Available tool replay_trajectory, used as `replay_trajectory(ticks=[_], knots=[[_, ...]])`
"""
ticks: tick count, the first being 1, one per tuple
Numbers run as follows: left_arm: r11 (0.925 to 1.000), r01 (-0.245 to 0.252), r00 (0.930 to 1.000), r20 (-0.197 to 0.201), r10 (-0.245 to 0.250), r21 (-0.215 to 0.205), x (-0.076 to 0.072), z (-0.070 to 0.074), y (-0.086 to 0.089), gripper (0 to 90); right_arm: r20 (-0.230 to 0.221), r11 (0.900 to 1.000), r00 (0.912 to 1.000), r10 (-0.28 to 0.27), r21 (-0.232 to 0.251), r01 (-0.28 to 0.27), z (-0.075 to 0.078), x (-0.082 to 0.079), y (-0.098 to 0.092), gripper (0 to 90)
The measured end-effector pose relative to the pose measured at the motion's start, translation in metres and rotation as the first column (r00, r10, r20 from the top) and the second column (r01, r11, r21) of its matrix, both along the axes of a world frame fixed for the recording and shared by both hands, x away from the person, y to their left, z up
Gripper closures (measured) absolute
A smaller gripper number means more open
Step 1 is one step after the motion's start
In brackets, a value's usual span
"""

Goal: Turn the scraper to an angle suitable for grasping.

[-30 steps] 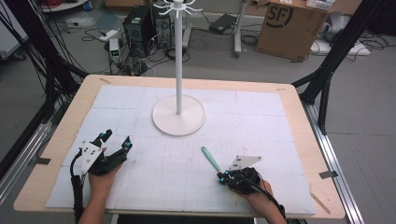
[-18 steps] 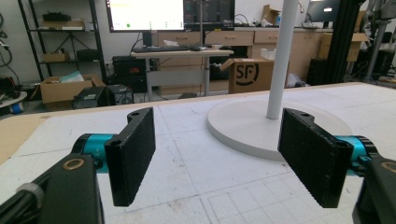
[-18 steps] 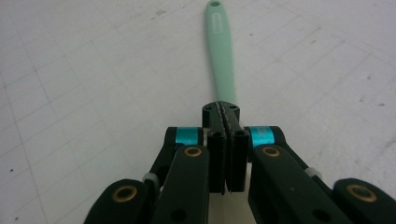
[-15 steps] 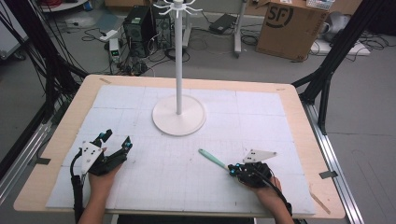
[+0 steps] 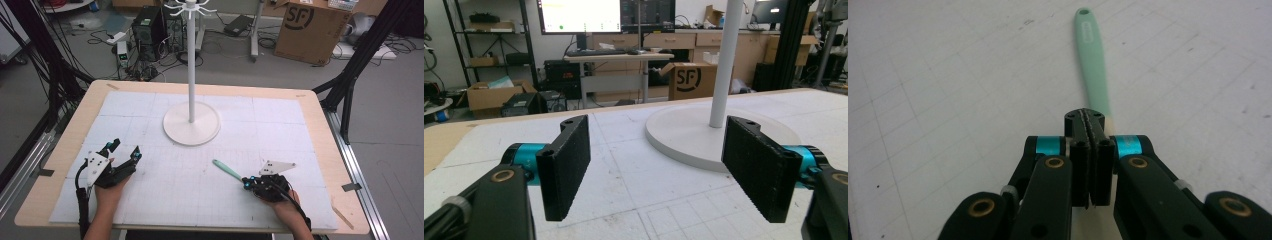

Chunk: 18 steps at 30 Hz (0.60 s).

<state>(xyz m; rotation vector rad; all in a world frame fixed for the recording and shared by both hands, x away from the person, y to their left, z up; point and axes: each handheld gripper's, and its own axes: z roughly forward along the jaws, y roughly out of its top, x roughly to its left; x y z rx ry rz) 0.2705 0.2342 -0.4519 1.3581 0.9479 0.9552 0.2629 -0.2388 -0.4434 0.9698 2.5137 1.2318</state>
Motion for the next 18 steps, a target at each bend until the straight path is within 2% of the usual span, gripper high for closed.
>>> replay_trajectory(ticks=[4, 11, 15, 16, 18], knots=[[1.0000, 0.001, 1.0000, 0.000, -0.001, 0.000, 0.000, 0.000, 0.000, 28.0, 0.007, 0.999, 0.9999, -0.012, -0.039, 0.013, -0.003, 0.001, 0.004, 89.8], [1.0000, 0.001, 1.0000, 0.000, -0.001, 0.000, 0.000, 0.000, 0.000, 28.1, 0.012, 0.998, 0.9979, -0.063, -0.030, 0.064, -0.004, 0.004, -0.004, 89.8], [1.0000, 0.001, 1.0000, 0.000, -0.001, 0.000, 0.000, 0.000, 0.000, 28.0, 0.002, 0.997, 0.9971, -0.076, -0.004, 0.076, -0.006, 0.007, -0.009, 89.8], [1.0000, 0.001, 1.0000, 0.000, -0.001, 0.000, 0.000, 0.000, 0.000, 28.0, -0.006, 0.997, 0.9974, -0.071, -0.001, 0.071, -0.005, 0.007, -0.008, 89.0], [1.0000, 0.001, 1.0000, -0.001, -0.001, 0.000, 0.000, 0.000, 0.000, 28.0, 0.004, 0.997, 0.9976, -0.069, 0.016, 0.069, -0.005, 0.006, -0.009, 76.9]])
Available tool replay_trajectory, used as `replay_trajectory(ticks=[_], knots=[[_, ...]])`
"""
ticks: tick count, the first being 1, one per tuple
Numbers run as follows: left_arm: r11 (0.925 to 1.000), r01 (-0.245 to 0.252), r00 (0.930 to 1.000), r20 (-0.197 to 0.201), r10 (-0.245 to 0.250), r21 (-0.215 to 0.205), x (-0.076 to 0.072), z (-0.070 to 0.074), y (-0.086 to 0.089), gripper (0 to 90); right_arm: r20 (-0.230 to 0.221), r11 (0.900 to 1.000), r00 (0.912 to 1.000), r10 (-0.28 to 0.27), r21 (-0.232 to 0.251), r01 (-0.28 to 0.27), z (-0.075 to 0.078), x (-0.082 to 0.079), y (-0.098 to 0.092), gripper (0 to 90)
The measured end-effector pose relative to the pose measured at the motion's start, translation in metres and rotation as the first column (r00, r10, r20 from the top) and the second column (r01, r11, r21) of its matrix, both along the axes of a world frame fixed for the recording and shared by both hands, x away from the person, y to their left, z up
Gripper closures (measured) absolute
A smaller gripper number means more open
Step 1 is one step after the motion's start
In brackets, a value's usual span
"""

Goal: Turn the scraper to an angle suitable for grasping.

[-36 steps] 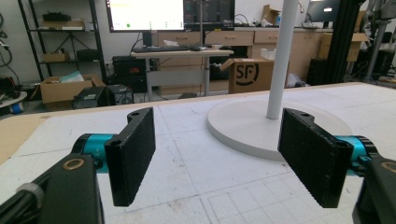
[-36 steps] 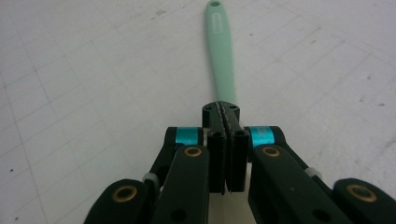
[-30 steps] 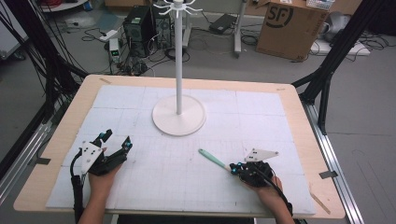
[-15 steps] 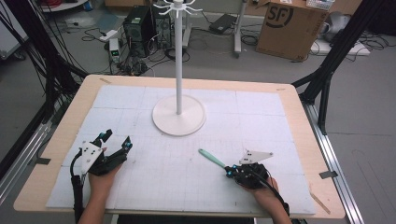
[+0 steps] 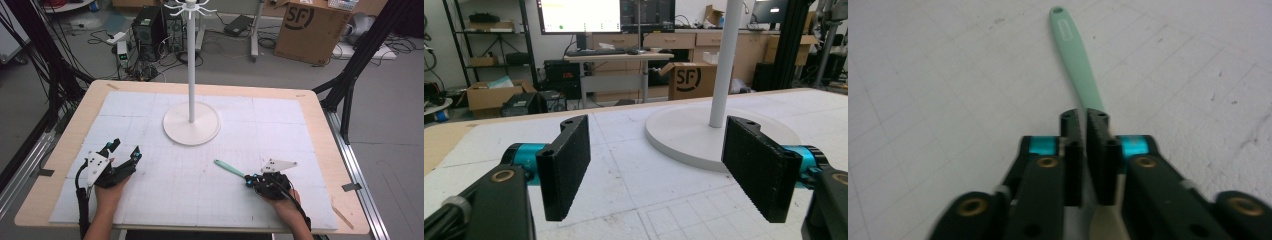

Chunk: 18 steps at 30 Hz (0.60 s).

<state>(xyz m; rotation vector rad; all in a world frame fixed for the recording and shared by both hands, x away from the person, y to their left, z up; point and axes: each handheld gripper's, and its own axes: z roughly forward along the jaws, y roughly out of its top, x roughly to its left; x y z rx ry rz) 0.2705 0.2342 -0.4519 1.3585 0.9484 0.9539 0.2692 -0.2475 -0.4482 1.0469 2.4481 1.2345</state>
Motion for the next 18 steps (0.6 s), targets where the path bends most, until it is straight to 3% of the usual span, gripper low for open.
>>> replay_trajectory(ticks=[1, 2, 3, 5, 6, 7, 8, 9, 10, 11, 12, 13, 18], knots=[[1.0000, 0.001, 1.0000, 0.001, -0.001, 0.000, 0.000, 0.000, 0.000, 28.0, 0.005, 1.000, 0.9999, -0.015, 0.022, 0.015, 0.001, -0.001, -0.001, 70.4], [1.0000, 0.001, 1.0000, 0.001, -0.001, 0.000, 0.000, 0.000, 0.000, 28.0, 0.037, 0.997, 0.9987, -0.035, 0.064, 0.033, 0.004, -0.002, -0.004, 71.0], [1.0000, 0.000, 1.0000, 0.000, 0.000, 0.000, 0.000, 0.000, 0.000, 28.0, 0.037, 0.997, 0.9987, -0.035, 0.064, 0.033, 0.004, -0.002, -0.004, 70.5], [1.0000, 0.000, 1.0000, 0.000, 0.000, 0.000, 0.000, 0.000, 0.000, 28.0, 0.091, 0.987, 0.9901, -0.107, 0.127, 0.095, 0.010, -0.003, -0.014, 62.6], [1.0000, 0.000, 1.0000, 0.001, 0.000, 0.000, 0.000, 0.000, 0.000, 28.0, 0.091, 0.987, 0.9901, -0.107, 0.127, 0.095, 0.010, -0.003, -0.014, 62.6], [1.0000, 0.001, 1.0000, 0.001, -0.001, 0.000, 0.000, 0.000, 0.000, 28.0, 0.115, 0.971, 0.9774, -0.177, 0.182, 0.154, 0.012, -0.004, -0.024, 60.8], [1.0000, 0.001, 1.0000, 0.001, -0.001, 0.000, 0.000, 0.000, 0.000, 28.0, 0.115, 0.971, 0.9774, -0.177, 0.182, 0.154, 0.012, -0.004, -0.024, 60.8], [1.0000, 0.001, 1.0000, 0.001, -0.001, 0.000, 0.000, 0.000, 0.000, 28.0, 0.132, 0.949, 0.9604, -0.245, 0.236, 0.210, 0.013, -0.004, -0.034, 57.8], [1.0000, 0.000, 1.0000, 0.000, 0.000, 0.000, 0.000, 0.000, 0.000, 28.0, 0.132, 0.949, 0.9604, -0.245, 0.236, 0.210, 0.013, -0.004, -0.034, 57.8], [1.0000, 0.000, 1.0000, 0.000, 0.000, 0.000, 0.000, 0.000, 0.000, 28.0, 0.141, 0.937, 0.9487, -0.283, 0.252, 0.242, 0.013, -0.005, -0.038, 55.2], [1.0000, -0.001, 1.0000, 0.000, 0.001, 0.000, 0.000, 0.000, 0.000, 28.1, 0.153, 0.914, 0.9265, -0.344, 0.280, 0.293, 0.012, -0.005, -0.046, 47.4], [1.0000, 0.001, 1.0000, 0.000, -0.001, 0.000, 0.000, 0.000, 0.000, 28.1, 0.153, 0.914, 0.9265, -0.344, 0.280, 0.293, 0.012, -0.005, -0.046, 47.4], [1.0000, 0.000, 1.0000, 0.001, 0.000, 0.001, 0.000, 0.000, 0.000, 28.1, 0.197, 0.847, 0.8466, -0.494, 0.330, 0.418, 0.009, -0.004, -0.059, 32.7]])
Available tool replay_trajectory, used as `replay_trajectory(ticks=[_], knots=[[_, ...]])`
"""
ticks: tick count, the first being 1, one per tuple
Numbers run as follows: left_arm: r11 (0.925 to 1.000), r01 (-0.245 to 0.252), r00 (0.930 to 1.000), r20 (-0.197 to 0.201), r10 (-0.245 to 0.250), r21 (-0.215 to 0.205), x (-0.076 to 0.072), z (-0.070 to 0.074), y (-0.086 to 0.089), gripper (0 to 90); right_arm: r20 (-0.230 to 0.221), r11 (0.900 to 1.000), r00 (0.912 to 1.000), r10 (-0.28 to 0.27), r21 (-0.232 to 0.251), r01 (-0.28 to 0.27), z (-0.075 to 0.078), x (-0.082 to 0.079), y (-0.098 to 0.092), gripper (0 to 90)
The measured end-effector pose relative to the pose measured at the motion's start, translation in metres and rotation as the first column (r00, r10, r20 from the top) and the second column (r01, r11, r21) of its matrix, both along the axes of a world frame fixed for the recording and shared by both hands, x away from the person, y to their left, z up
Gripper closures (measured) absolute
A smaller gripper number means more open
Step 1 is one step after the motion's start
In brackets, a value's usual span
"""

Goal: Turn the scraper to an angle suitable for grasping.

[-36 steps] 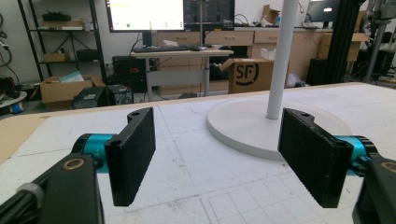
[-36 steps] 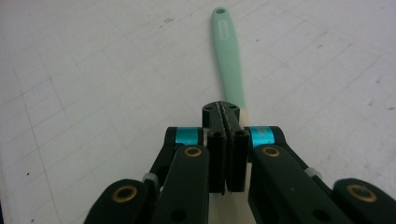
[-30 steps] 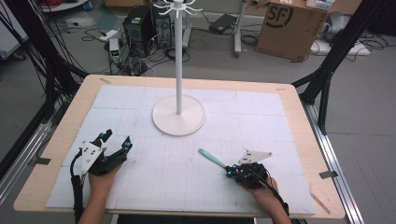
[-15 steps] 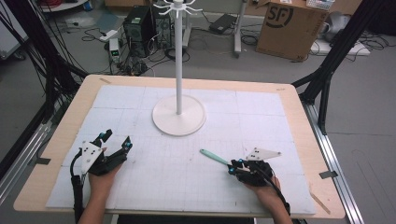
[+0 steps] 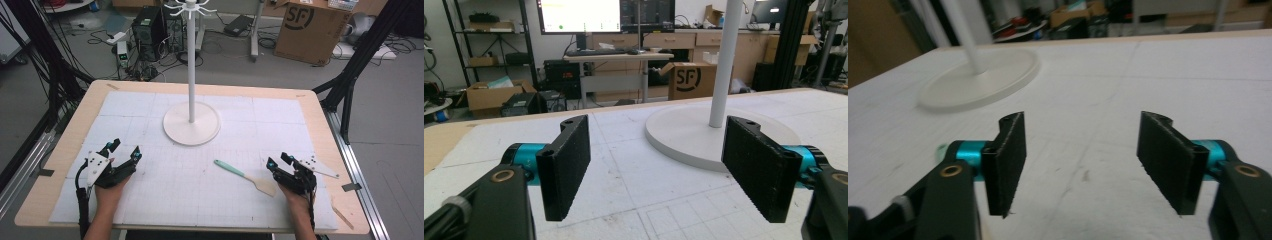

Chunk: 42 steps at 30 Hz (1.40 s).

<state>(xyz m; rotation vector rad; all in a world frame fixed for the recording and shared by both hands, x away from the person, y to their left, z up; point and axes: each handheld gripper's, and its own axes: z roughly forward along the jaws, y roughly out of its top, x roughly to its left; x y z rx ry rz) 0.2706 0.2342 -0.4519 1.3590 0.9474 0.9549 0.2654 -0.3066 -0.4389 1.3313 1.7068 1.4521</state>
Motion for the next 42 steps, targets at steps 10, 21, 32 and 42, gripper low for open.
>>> replay_trajectory(ticks=[10, 21, 32, 42], knots=[[1.0000, 0.001, 1.0000, 0.000, -0.001, 0.000, 0.000, 0.000, 0.000, 28.0, 0.095, 0.963, 0.9587, -0.268, -0.007, 0.270, 0.001, 0.000, -0.009, 16.7], [1.0000, -0.003, 1.0000, 0.004, 0.003, 0.000, 0.000, 0.000, 0.000, 28.1, 0.182, 0.966, 0.9553, -0.233, -0.072, 0.249, -0.004, 0.002, 0.000, 16.2], [1.0000, -0.003, 1.0000, 0.009, 0.003, -0.005, 0.001, 0.000, 0.000, 27.0, 0.194, 0.988, 0.9728, -0.126, -0.062, 0.140, -0.006, 0.008, 0.005, 16.7], [1.0000, 0.007, 0.9999, 0.014, -0.007, 0.000, 0.000, 0.000, -0.001, 26.5, 0.187, 0.994, 0.9819, -0.034, -0.092, 0.052, -0.007, 0.010, 0.008, 16.6]])
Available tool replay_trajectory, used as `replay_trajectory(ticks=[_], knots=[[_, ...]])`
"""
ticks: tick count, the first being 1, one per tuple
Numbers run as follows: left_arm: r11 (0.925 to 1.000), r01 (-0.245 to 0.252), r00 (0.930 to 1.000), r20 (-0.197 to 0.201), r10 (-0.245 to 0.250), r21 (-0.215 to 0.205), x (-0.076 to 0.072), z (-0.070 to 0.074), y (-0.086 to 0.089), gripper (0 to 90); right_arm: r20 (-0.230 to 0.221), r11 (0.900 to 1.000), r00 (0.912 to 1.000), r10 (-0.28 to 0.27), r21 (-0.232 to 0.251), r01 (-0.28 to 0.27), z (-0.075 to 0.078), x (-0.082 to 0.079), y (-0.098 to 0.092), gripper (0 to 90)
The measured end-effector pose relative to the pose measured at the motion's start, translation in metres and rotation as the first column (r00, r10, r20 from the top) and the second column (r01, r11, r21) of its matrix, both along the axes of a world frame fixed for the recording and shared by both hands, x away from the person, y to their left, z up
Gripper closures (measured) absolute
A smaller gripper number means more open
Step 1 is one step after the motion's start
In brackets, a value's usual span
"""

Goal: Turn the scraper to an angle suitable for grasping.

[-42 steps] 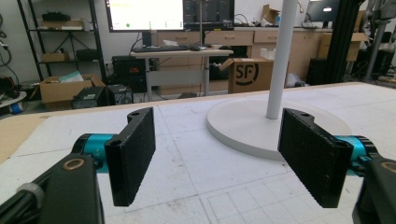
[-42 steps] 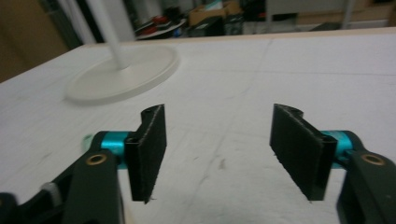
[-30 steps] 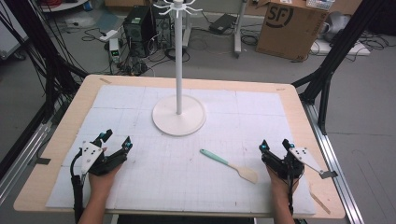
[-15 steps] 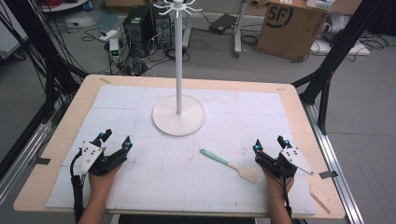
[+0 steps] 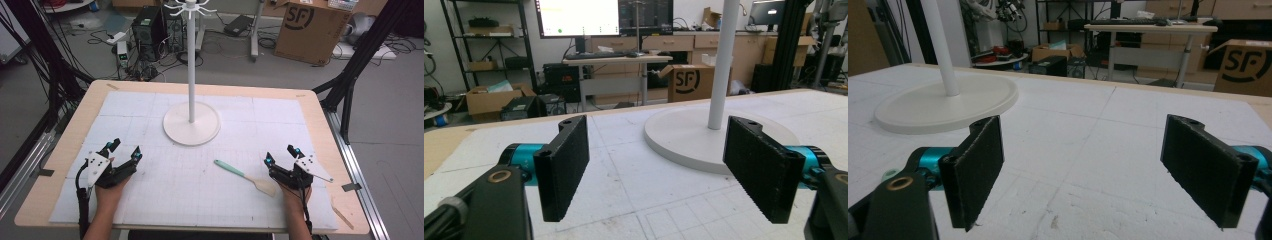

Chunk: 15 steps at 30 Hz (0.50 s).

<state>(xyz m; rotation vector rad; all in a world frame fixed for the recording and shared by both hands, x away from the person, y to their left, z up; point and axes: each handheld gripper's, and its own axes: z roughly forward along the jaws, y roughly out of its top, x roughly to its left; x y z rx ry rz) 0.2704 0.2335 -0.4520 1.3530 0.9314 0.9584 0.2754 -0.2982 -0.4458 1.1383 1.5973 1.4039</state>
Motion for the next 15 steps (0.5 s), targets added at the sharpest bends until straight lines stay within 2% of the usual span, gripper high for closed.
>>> replay_trajectory(ticks=[6, 15], knots=[[1.0000, 0.008, 0.9999, 0.009, -0.008, -0.005, -0.0005, 0.0003, 0.0003, 24.5, -0.009, 0.999, 0.9997, -0.021, 0.037, 0.022, -0.0002, -0.0008, -0.0035, 16.6], [0.9987, 0.051, 0.9985, 0.019, -0.051, -0.006, -0.0017, 0.0005, -0.0009, 23.0, -0.032, 0.998, 0.9995, 0.004, 0.060, -0.002, -0.0015, 0.0008, -0.0044, 16.5]])
